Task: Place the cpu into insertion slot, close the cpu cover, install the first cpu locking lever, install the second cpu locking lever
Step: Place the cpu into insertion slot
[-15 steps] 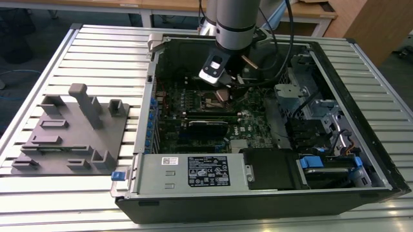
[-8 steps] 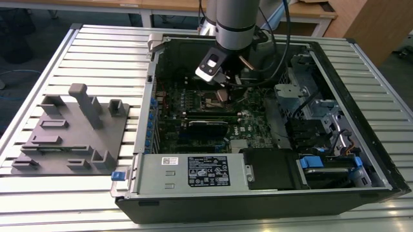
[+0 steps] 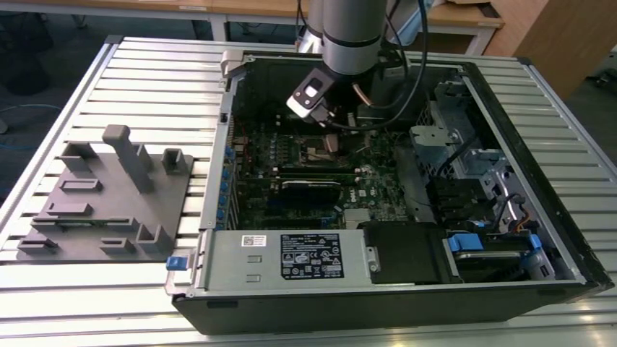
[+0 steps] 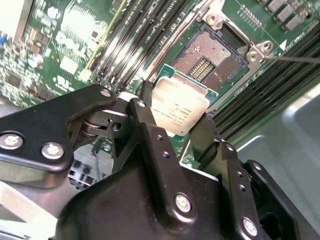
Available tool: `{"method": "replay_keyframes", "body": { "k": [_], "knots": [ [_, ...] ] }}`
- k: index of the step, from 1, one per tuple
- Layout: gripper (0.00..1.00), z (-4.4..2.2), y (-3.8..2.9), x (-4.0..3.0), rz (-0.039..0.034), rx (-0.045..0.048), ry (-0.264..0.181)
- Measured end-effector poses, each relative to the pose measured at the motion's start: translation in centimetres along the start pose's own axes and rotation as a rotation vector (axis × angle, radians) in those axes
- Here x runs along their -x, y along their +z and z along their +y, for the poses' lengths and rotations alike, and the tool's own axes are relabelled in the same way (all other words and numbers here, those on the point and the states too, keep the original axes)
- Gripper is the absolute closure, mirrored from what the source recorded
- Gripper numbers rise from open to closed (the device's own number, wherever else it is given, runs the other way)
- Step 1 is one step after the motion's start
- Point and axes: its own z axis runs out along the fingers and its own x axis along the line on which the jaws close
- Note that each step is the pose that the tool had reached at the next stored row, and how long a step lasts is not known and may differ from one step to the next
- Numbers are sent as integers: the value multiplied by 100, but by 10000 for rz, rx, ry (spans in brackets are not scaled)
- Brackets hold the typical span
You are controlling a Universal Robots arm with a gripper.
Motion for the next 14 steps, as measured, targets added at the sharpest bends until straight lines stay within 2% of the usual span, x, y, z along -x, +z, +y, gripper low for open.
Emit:
{"method": "replay_keyframes", "body": {
  "k": [3, 7, 8, 11, 14],
  "knots": [
    [46, 0, 0, 1, -39, 6, 422],
    [46, 0, 1, 0, -39, -1, 429],
    [46, 0, 4, -1, -30, -80, 430],
    [46, 2, 9, 0, 4, -536, 442],
    [46, 2, 7, 1, 4, -589, 443]
  ]
}}
